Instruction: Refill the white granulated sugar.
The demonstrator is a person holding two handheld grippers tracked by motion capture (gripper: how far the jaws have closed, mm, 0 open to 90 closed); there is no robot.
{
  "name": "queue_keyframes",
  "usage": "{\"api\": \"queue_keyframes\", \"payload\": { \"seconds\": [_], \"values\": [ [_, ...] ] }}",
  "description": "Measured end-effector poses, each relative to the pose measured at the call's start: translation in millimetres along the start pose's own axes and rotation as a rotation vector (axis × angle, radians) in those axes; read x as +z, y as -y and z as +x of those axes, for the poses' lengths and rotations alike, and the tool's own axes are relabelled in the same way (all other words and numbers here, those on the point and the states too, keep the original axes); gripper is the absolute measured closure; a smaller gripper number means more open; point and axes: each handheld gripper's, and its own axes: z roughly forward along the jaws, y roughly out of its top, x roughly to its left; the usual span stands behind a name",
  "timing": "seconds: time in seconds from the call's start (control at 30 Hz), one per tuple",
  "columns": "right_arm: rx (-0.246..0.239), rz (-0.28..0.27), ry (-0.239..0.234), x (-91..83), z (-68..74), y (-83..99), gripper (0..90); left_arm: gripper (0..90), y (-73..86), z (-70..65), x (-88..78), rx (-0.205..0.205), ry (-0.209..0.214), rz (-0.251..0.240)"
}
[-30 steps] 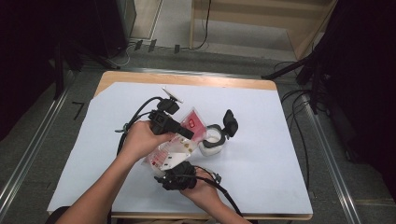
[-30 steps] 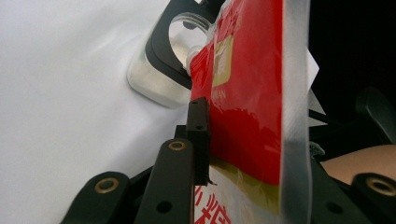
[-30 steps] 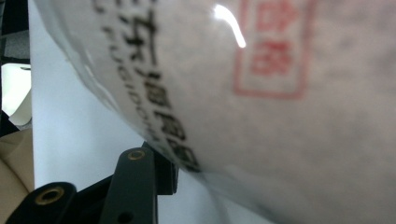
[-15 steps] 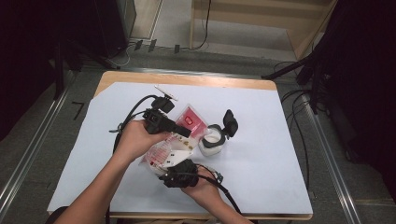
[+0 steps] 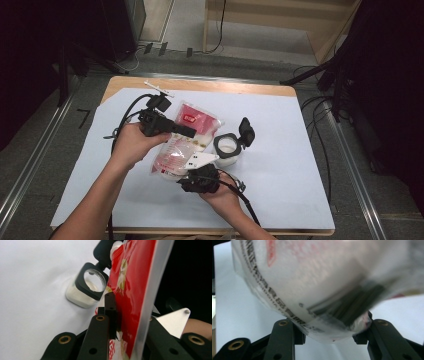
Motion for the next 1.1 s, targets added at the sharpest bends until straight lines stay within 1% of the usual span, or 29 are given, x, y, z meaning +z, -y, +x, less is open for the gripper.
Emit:
{"api": "queue_keyframes", "payload": {
  "seconds": [0.03, 0.07, 0.13, 0.17, 0.23, 0.27, 0.3, 0.33, 0.37, 0.4, 0.47, 0.5, 0.57, 0.63, 0.77, 0.83, 0.87, 0.9, 0.93, 1.0, 1.03, 1.1],
  "values": [
    [0.004, -0.004, 0.003, -0.8, -1.2, -0.1, 55.6, 85.5, 0.0, 0.2, -3.5, 0.006, -0.010, -0.007],
    [0.001, -0.015, 0.015, -2.3, -3.1, 0.1, 55.2, 85.6, 0.2, 0.3, -6.2, 0.005, -0.009, -0.012],
    [0.010, -0.018, 0.023, -4.3, -6.0, 0.3, 55.0, 85.9, 0.9, 1.0, -11.2, 0.006, -0.008, -0.026],
    [0.018, -0.022, 0.028, -5.3, -8.9, 0.5, 55.0, 86.1, 0.8, 1.4, -13.7, 0.007, -0.013, -0.031],
    [0.040, -0.025, 0.034, -6.3, -12.9, 1.2, 55.0, 86.2, 1.3, 2.2, -17.9, 0.014, -0.008, -0.038],
    [0.062, -0.025, 0.033, -6.7, -16.1, 1.8, 55.0, 86.5, 1.8, 1.8, -19.6, 0.012, -0.011, -0.046],
    [0.077, -0.022, 0.037, -7.3, -18.7, 2.3, 55.0, 86.6, 2.0, 2.1, -21.1, 0.020, -0.011, -0.048],
    [0.096, -0.022, 0.039, -7.4, -21.0, 2.7, 55.0, 86.8, 2.1, 1.7, -22.7, 0.020, -0.011, -0.043],
    [0.106, -0.023, 0.042, -7.4, -22.7, 3.3, 55.3, 87.0, 2.8, 0.7, -24.1, 0.018, -0.015, -0.053],
    [0.129, -0.024, 0.051, -7.5, -25.3, 4.1, 55.5, 87.5, 3.1, 0.7, -25.0, 0.023, -0.020, -0.051],
    [0.158, -0.022, 0.048, -7.8, -29.4, 5.4, 55.5, 88.0, 4.6, -0.3, -26.2, 0.025, -0.024, -0.052],
    [0.169, -0.017, 0.054, -8.1, -30.5, 6.0, 55.6, 88.5, 5.2, -0.3, -26.3, 0.033, -0.025, -0.047],
    [0.166, -0.012, 0.058, -7.2, -31.1, 7.0, 55.5, 89.6, 5.9, -0.9, -26.2, 0.046, -0.021, -0.035],
    [0.157, -0.009, 0.059, -6.5, -29.0, 6.7, 55.4, 90.0, 5.7, -1.2, -27.0, 0.048, -0.017, -0.037],
    [0.140, -0.003, 0.046, -6.3, -28.1, 4.2, 54.5, 90.0, 5.8, -0.1, -30.2, 0.041, 0.005, -0.052],
    [0.138, 0.009, 0.043, -6.4, -29.5, 2.9, 53.5, 90.0, 5.6, -0.1, -33.7, 0.035, 0.012, -0.071],
    [0.148, 0.010, 0.036, -6.4, -30.8, 3.0, 53.3, 90.0, 5.4, 0.0, -35.7, 0.039, 0.019, -0.075],
    [0.151, 0.015, 0.040, -6.6, -31.2, 3.2, 53.0, 90.0, 5.3, -0.5, -38.9, 0.041, 0.021, -0.092],
    [0.155, 0.017, 0.038, -6.7, -32.0, 4.0, 52.7, 90.0, 5.0, -0.6, -41.2, 0.043, 0.018, -0.098],
    [0.153, 0.019, 0.040, -6.3, -33.0, 4.8, 52.9, 90.0, 5.1, -1.1, -49.2, 0.062, -0.013, -0.130],
    [0.157, 0.023, 0.037, -6.1, -33.3, 4.9, 53.0, 90.0, 5.1, 0.3, -52.4, 0.063, -0.022, -0.138],
    [0.169, 0.015, 0.031, -6.9, -34.4, 4.6, 53.0, 90.0, 6.0, 5.5, -57.2, 0.051, -0.040, -0.158]
  ]
}}
